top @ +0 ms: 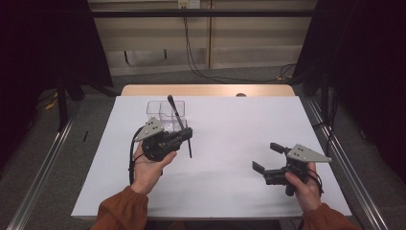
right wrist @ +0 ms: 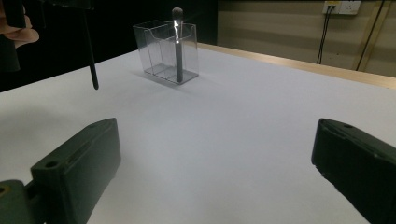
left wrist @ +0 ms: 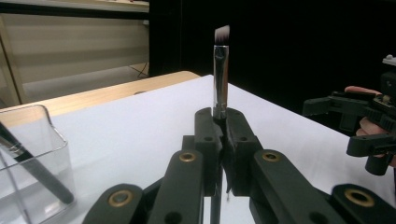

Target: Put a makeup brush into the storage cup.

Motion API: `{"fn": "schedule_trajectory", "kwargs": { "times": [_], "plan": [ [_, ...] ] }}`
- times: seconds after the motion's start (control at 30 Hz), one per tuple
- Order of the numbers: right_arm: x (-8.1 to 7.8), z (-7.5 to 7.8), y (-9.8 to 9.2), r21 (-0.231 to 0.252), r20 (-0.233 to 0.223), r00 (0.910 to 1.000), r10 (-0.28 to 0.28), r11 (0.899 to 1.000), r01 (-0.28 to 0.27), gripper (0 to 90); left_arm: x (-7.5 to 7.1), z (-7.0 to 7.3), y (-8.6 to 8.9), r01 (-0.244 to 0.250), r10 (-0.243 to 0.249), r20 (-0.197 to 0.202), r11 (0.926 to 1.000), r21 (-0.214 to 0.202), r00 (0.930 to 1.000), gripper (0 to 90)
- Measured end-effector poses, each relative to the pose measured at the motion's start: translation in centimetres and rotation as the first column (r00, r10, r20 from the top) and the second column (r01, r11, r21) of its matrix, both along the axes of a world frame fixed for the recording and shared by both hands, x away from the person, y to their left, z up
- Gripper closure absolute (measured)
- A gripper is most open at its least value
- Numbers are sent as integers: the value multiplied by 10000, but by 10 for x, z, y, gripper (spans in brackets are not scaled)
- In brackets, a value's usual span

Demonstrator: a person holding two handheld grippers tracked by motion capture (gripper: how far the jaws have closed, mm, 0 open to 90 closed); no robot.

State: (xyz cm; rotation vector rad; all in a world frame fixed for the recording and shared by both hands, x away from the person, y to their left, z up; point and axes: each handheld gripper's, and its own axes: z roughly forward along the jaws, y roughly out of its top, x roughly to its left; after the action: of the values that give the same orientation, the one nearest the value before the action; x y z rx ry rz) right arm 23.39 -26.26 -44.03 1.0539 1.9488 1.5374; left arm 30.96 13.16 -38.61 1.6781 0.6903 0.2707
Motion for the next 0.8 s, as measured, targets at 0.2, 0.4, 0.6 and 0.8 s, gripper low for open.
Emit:
{"fn": "schedule_trajectory", "kwargs": {
  "times": [0.2,0.4,0.6,0.8],
  "plan": [
    [-9,-2,-13,44,-35,9996,-277,9996,277,11,2,3,8,-227,227,42,9997,-78,9997,855],
    [-16,-4,-24,-138,102,9973,-729,9972,730,9,4,4,15,-370,370,2,9993,-57,9993,856],
    [-21,-8,-32,-154,247,9945,-1018,9946,1022,9,6,4,19,-401,401,4,9992,-29,9992,856],
    [-24,-12,-36,35,244,9933,-1128,9936,1128,7,10,10,22,-522,521,54,9986,120,9986,856]
  ]
}}
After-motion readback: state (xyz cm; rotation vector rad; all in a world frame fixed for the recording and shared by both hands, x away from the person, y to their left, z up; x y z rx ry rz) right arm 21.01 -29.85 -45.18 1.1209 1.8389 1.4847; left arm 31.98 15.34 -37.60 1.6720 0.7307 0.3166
